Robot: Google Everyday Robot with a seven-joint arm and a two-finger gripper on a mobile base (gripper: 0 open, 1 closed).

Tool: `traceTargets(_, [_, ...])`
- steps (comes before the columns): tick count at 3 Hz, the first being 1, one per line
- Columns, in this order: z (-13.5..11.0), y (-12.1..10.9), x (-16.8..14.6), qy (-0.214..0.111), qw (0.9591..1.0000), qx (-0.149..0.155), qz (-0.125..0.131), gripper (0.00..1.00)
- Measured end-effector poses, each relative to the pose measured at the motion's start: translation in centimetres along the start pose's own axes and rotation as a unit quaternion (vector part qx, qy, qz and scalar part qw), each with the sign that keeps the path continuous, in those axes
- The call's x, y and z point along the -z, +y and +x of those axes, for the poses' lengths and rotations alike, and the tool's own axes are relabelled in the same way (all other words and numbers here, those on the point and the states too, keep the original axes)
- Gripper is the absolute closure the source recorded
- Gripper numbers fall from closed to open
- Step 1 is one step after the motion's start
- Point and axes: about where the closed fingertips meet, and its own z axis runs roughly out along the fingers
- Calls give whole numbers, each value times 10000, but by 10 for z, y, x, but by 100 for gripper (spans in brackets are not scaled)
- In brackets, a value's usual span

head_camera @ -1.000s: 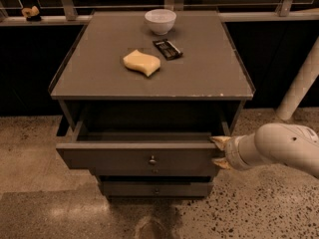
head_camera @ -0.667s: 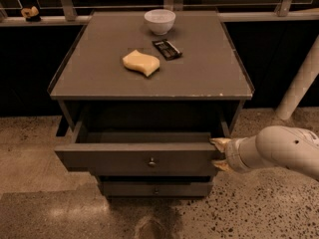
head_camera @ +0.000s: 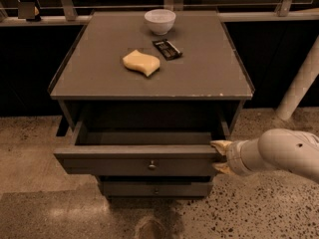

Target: Open top drawer

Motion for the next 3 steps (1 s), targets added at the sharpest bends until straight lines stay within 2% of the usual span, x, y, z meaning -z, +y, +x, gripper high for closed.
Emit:
traceTargets(1, [-1,-1,2,0,10000,0,0,100])
traceTargets(3, [-3,17,11,-52,10000,3,-15,100])
